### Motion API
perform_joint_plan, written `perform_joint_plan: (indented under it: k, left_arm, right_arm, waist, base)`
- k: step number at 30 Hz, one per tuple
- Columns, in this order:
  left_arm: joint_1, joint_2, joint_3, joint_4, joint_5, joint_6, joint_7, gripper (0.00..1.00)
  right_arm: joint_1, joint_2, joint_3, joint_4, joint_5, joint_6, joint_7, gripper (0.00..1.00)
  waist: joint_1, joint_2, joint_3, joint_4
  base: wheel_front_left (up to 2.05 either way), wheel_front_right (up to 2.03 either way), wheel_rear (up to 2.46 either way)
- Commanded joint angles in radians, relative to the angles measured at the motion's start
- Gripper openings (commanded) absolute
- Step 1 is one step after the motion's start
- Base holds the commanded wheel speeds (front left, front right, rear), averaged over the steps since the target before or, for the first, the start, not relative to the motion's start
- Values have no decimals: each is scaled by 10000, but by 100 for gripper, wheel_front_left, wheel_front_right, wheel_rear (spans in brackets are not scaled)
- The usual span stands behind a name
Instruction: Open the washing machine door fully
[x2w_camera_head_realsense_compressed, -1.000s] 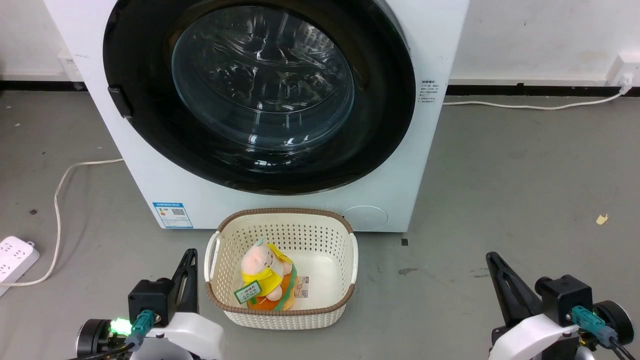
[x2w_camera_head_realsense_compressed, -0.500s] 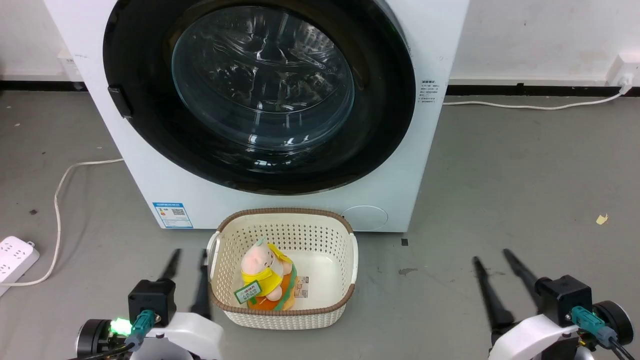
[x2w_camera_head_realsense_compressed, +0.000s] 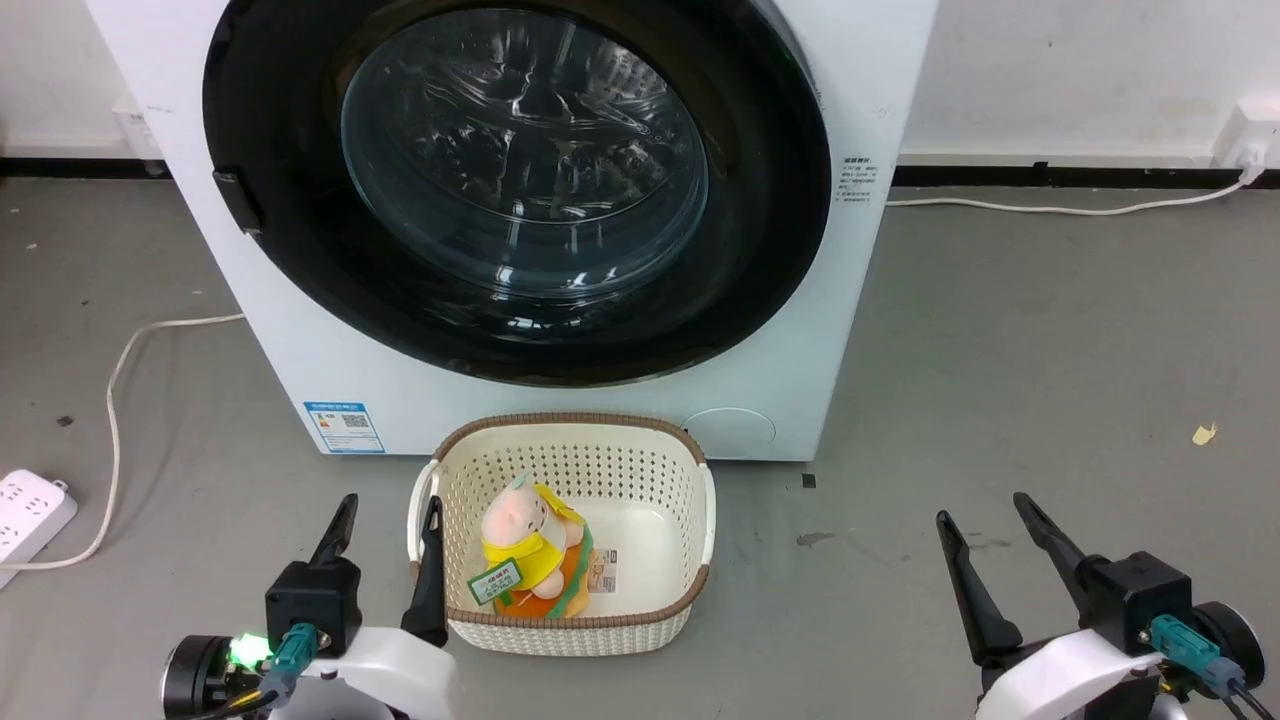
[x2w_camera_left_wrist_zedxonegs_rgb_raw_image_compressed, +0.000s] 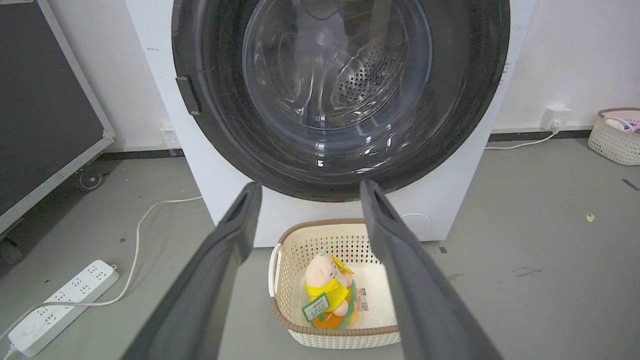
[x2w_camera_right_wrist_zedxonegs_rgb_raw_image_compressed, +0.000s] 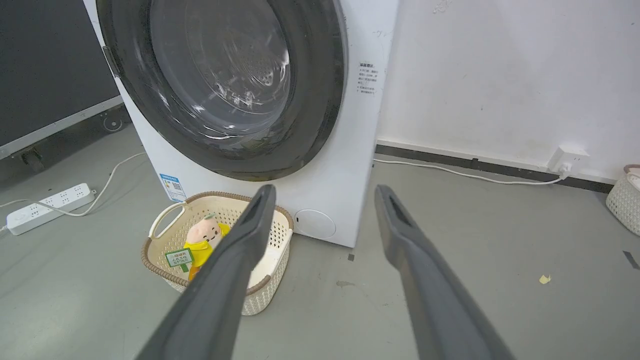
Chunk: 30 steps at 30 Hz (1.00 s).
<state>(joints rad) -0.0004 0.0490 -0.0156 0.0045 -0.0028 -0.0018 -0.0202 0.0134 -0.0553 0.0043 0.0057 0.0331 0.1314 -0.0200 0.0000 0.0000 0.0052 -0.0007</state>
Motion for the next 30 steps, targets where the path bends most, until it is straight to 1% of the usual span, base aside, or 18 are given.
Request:
perform_joint_plan:
  k: [1, 10, 20, 23, 25, 27, 28, 29, 30]
  left_arm:
    - [-58, 9, -21, -13, 10, 51, -126, 100]
    - [-199, 20, -183, -49, 19, 85, -314, 100]
    - [-465, 22, -374, -106, 4, 139, -503, 100]
    - [-598, 23, -455, -145, -6, 164, -586, 100]
    - [-632, 23, -477, -156, -8, 171, -606, 100]
    - [-739, 23, -548, -193, -13, 194, -669, 100]
    - [-739, 23, -548, -193, -13, 194, -669, 100]
    - [-819, 22, -601, -223, -22, 212, -711, 100]
    - [-819, 22, -601, -223, -22, 212, -711, 100]
  right_arm:
    - [-69, 6, 5, 13, 161, -1, -128, 100]
    - [-381, -14, -41, 58, 532, -1, -316, 100]
    - [-1081, -321, -188, 93, 1166, -2, -398, 100]
    - [-1525, -440, -250, 152, 1642, -2, -233, 100]
    - [-1651, -445, -291, 175, 1804, -2, -174, 100]
    - [-2088, -446, -453, 299, 2289, -2, 46, 100]
    - [-2088, -446, -453, 299, 2289, -2, 46, 100]
    - [-2438, -395, -635, 426, 2655, -3, 240, 100]
    - [-2438, -395, -635, 426, 2655, -3, 240, 100]
  waist:
    - [0, 0, 26, 7]
    - [0, 0, 317, 77]
    - [0, 0, 733, 248]
    - [0, 0, 934, 330]
    - [0, 0, 985, 350]
    - [0, 0, 1158, 419]
    - [0, 0, 1158, 419]
    - [0, 0, 1304, 477]
    - [0, 0, 1304, 477]
  base:
    - [0, 0, 0]
    - [0, 0, 0]
    - [0, 0, 0]
    - [0, 0, 0]
    - [0, 0, 0]
    - [0, 0, 0]
    - [0, 0, 0]
    - [0, 0, 0]
    - [0, 0, 0]
